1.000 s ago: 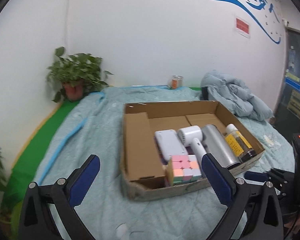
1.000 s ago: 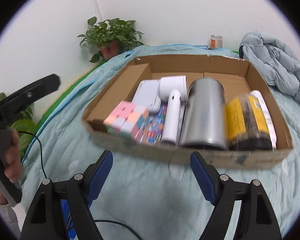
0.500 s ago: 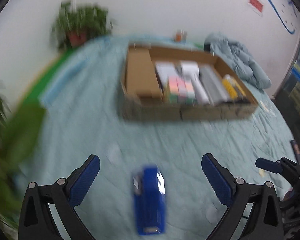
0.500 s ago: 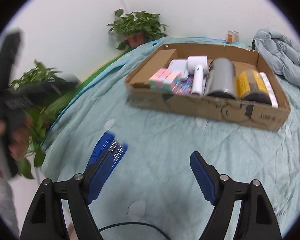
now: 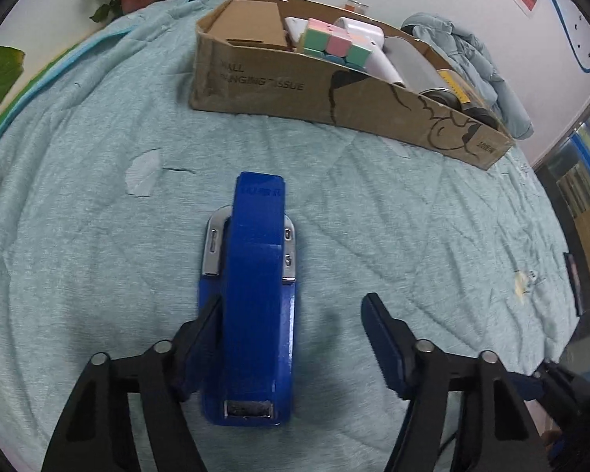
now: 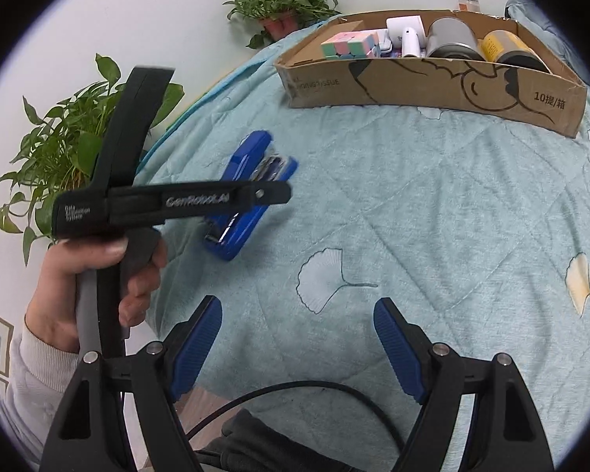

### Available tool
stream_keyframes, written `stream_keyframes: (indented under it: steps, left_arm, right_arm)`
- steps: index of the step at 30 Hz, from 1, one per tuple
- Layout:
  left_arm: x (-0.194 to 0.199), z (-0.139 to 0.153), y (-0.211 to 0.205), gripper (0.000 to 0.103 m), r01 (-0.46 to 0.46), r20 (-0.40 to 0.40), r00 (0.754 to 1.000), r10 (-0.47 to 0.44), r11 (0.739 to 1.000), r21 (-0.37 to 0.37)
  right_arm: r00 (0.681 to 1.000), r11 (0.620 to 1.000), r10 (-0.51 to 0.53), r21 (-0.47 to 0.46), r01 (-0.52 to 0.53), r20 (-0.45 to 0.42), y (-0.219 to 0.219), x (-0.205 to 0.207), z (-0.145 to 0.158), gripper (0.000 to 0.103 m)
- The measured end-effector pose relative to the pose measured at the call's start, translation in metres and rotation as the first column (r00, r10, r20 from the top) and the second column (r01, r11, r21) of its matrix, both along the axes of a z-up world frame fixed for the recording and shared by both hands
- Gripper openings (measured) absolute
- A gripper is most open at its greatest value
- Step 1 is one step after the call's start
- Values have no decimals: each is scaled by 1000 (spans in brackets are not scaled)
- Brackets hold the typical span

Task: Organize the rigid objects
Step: 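Withdraw the left gripper from the box and move to the blue stapler, then grasp the blue stapler with the left gripper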

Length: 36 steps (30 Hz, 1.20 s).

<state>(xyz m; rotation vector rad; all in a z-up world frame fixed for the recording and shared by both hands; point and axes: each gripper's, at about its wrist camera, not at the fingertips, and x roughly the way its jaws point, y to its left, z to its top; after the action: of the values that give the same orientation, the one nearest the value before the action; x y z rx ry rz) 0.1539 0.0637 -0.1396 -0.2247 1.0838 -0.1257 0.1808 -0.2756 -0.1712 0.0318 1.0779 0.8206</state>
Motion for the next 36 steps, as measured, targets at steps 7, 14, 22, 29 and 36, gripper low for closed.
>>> stream_keyframes:
  steps: [7, 14, 22, 29, 36]
  left_arm:
    - [26, 12, -50, 76, 20, -1, 1000, -20, 998, -66]
    - [39, 8, -80, 88, 83, -90, 988, -122, 931, -355]
    - [21, 25, -40, 87, 84, -6, 996, -92, 929, -361]
    - [22, 28, -28, 87, 95, 26, 995, -92, 927, -362]
    - [32, 11, -30, 87, 89, -3, 995, -99, 910, -405]
  right_arm:
    - [997, 997, -76, -15, 76, 0, -25, 9, -8, 80]
    - [987, 987, -161, 14, 161, -2, -65, 13, -17, 80]
    - [992, 993, -115, 35, 113, 53, -46, 9, -12, 80]
    - [996, 998, -51, -41, 54, 79, -6, 24, -21, 78]
    - [984, 987, 3, -160, 26, 177, 14, 28, -29, 47]
